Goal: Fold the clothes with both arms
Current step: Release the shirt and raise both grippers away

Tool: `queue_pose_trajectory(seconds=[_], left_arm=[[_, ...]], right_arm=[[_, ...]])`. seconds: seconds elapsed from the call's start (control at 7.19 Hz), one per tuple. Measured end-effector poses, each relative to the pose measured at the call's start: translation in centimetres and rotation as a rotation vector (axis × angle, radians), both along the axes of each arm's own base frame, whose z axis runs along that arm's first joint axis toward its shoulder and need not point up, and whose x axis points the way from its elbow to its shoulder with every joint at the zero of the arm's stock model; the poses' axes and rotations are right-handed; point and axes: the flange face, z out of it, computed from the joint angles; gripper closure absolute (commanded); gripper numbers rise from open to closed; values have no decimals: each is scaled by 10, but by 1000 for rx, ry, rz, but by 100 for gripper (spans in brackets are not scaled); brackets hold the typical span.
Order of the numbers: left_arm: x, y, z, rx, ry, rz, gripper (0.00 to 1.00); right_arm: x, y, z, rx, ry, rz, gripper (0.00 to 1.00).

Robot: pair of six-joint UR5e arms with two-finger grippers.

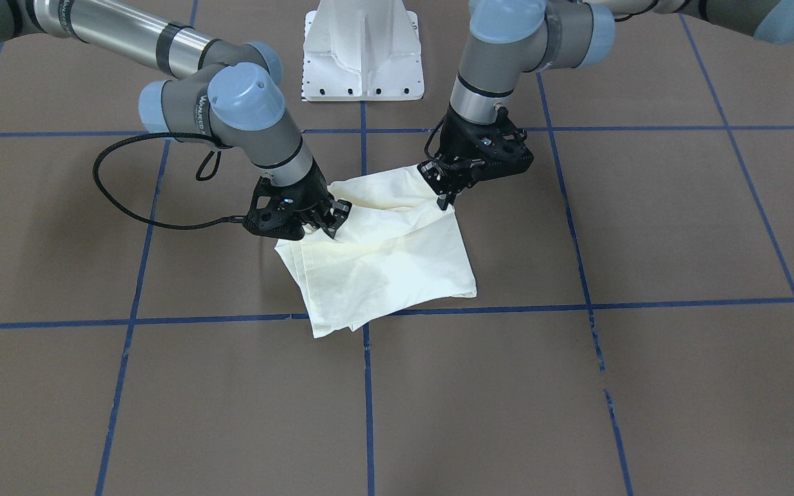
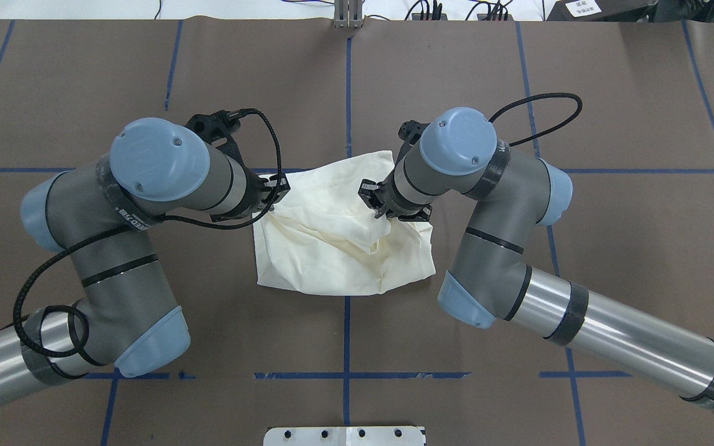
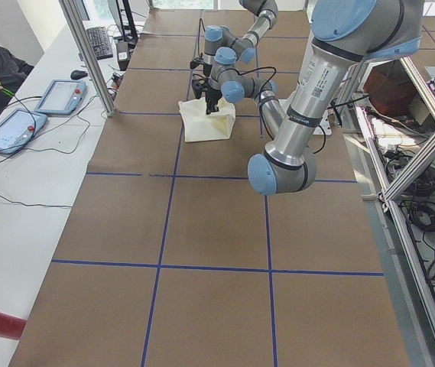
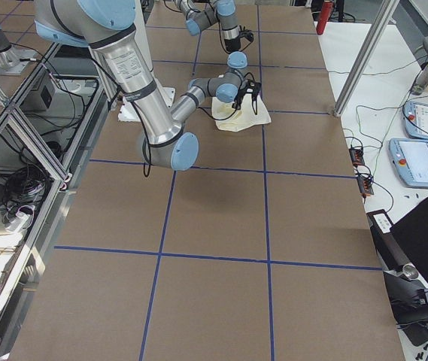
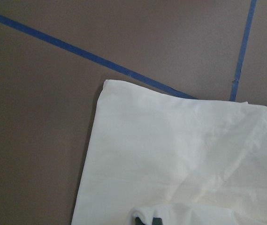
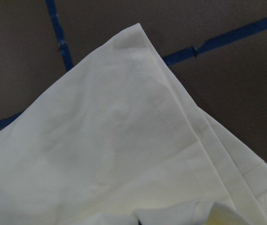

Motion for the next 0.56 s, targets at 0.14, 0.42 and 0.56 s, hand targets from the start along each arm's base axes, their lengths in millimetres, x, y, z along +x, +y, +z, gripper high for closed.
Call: queue_pose_trajectory(seconds=[0.14, 0.42, 0.56], left_arm=[[0, -10, 2, 7, -9, -7, 100], [7, -30, 9, 16, -21, -18, 100], [12, -37, 14, 18, -25, -22, 100]], right_arm=[[3, -11, 6, -3, -1, 12, 100], [9, -33, 9, -24, -2, 20, 100], [4, -42, 9, -34, 5, 20, 31]])
